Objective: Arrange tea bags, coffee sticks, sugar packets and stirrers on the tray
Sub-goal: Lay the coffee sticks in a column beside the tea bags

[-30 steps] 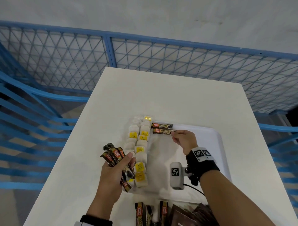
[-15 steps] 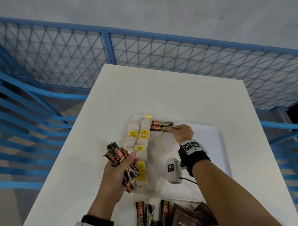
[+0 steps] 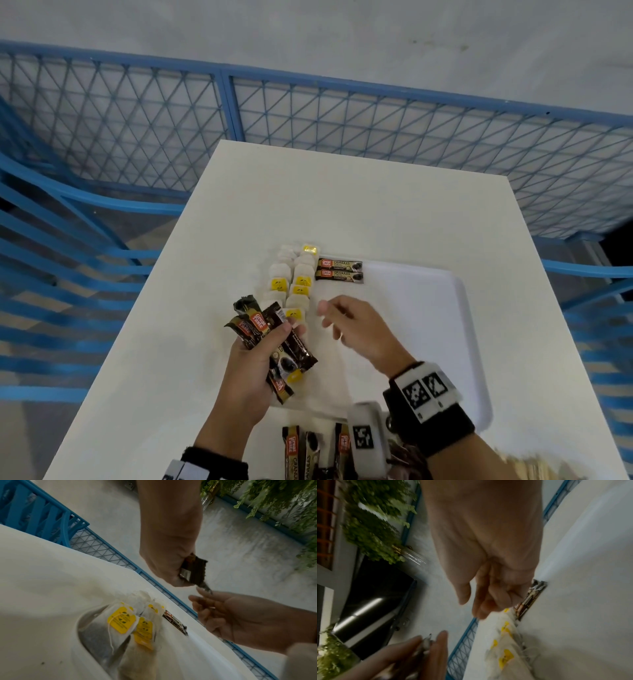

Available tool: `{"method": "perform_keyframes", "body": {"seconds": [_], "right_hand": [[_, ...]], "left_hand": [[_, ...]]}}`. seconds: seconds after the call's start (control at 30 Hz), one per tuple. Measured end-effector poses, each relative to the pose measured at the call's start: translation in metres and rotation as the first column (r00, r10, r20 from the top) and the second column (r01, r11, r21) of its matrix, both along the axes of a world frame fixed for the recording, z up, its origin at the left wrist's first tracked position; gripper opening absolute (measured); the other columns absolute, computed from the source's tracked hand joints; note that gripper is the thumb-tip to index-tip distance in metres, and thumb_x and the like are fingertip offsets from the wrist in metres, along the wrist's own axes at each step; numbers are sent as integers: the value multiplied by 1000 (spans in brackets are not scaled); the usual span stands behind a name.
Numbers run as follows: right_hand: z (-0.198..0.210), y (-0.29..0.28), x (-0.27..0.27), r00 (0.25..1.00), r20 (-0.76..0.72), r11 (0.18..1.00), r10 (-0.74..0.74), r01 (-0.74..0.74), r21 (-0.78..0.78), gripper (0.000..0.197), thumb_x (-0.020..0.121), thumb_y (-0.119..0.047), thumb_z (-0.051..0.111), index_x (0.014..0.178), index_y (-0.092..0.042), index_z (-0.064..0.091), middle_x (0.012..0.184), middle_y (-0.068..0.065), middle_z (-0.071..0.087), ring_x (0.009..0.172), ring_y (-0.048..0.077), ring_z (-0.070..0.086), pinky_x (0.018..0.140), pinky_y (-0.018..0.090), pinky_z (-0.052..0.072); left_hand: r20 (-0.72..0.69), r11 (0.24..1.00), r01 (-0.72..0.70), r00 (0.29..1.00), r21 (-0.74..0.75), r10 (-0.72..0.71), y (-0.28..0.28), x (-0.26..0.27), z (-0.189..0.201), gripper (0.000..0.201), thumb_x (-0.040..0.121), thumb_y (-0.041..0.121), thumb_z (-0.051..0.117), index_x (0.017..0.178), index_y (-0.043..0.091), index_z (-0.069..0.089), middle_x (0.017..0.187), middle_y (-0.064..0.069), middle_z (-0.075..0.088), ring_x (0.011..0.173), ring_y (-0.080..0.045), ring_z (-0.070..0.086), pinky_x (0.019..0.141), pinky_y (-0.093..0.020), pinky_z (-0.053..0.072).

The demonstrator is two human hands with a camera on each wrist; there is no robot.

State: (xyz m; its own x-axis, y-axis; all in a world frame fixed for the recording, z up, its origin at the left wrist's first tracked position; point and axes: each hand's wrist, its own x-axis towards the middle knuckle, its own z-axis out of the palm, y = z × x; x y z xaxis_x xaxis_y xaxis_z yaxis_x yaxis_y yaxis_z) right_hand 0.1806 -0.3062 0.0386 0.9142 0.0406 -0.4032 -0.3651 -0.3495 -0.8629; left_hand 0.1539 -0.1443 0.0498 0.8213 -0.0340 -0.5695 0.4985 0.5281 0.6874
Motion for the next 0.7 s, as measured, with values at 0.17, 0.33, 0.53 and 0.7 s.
{"method": "perform_keyframes", "body": {"seconds": [0.17,0.33,0.53,0.7], "right_hand": [[14,13,-36,983,33,974,181,-184,132,26,77,-33,72,97,-27,57,85,-11,61,69,1,57,60,13,44],[7,18,-46,991,124,971,58,-84,223,22,79,-9,71,89,-22,57,80,-6,64,69,12,60,62,23,51],[1,8,-49,812,583,991,-15,88,-97,25,75,4,61,80,-19,67,85,-14,58,76,0,57,68,9,45],[0,6,-54,739,674,987,16,96,-128,30,74,7,58,86,-19,67,89,-12,57,80,-3,55,70,7,43]], "left_hand": [[31,1000,-24,999,18,24,0,-2,3,13,86,0,57,97,0,65,78,-15,73,67,-24,72,50,-32,56],[74,1000,5,997,28,-7,1,-8,7,22,83,3,60,103,-1,64,86,-16,72,74,-26,71,56,-35,58],[62,997,38,997,71,-42,5,-15,3,25,70,24,64,90,8,66,66,-5,66,63,-15,63,52,-25,54],[64,997,1,998,74,-6,6,-14,1,6,80,5,65,78,11,64,66,-9,62,58,-15,60,52,-25,52]]}}
